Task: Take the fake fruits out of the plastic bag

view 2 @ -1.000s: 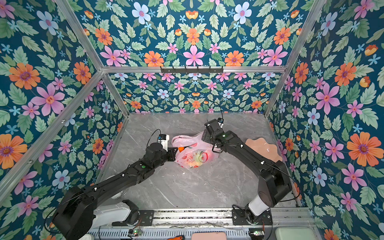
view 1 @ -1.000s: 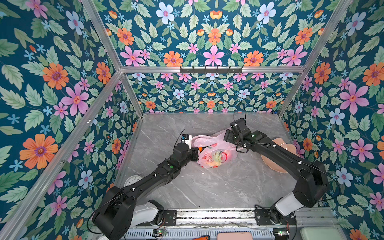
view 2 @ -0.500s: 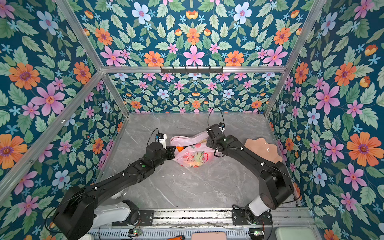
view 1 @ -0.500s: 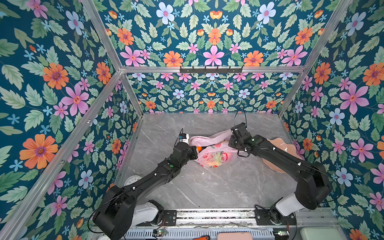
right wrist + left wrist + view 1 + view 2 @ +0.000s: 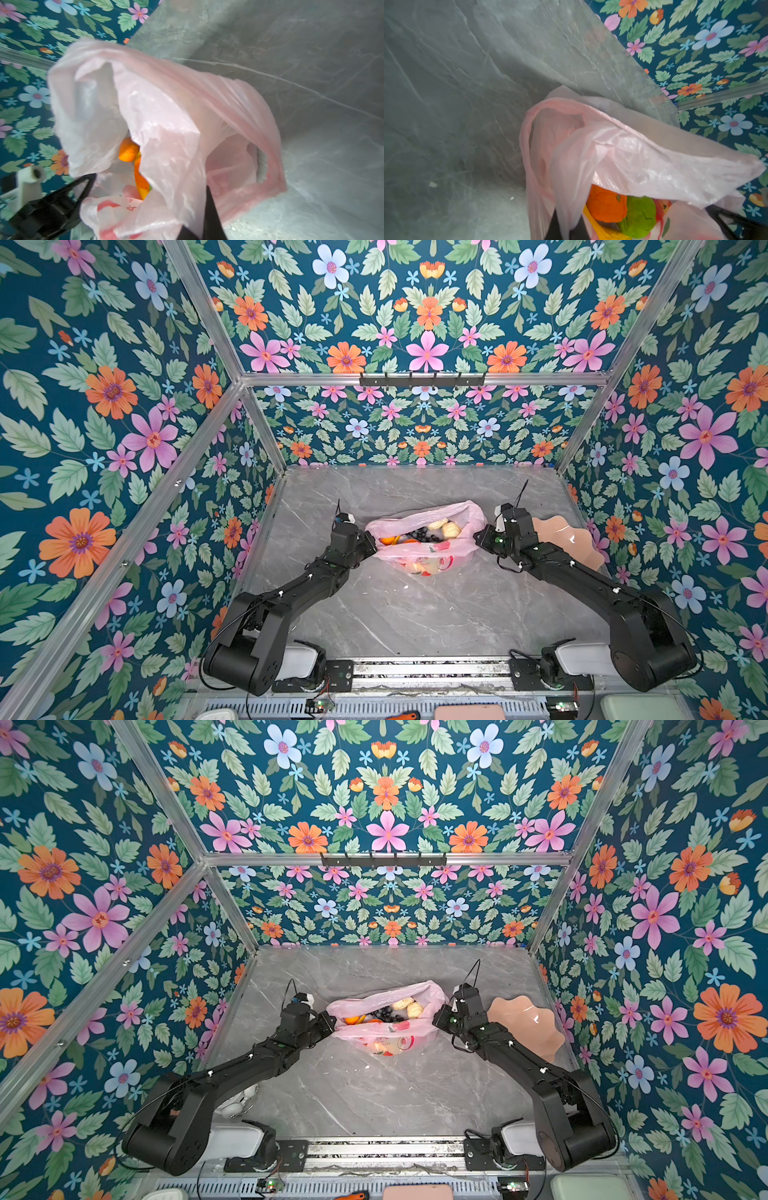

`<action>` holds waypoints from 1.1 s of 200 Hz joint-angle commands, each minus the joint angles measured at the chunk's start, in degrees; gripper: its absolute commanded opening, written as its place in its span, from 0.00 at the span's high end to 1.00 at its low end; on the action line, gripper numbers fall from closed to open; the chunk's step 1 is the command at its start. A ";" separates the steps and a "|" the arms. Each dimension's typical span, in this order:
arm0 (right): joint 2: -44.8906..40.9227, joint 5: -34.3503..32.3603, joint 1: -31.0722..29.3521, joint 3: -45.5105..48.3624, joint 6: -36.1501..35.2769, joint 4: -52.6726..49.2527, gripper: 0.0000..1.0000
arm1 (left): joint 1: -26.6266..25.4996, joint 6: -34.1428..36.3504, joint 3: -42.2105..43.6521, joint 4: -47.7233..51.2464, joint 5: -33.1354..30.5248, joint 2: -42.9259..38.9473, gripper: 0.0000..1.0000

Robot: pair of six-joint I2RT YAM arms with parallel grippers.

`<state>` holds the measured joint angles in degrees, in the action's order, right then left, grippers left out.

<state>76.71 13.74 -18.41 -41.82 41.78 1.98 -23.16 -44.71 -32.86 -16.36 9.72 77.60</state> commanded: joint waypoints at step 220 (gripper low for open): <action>-5.58 0.12 -0.05 -4.17 -10.11 -7.23 1.00 | -18.45 41.94 -40.83 39.58 -41.72 22.48 0.07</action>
<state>71.37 14.81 -18.44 -45.50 33.28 -4.23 -43.18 -2.61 -71.33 22.74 -27.64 96.92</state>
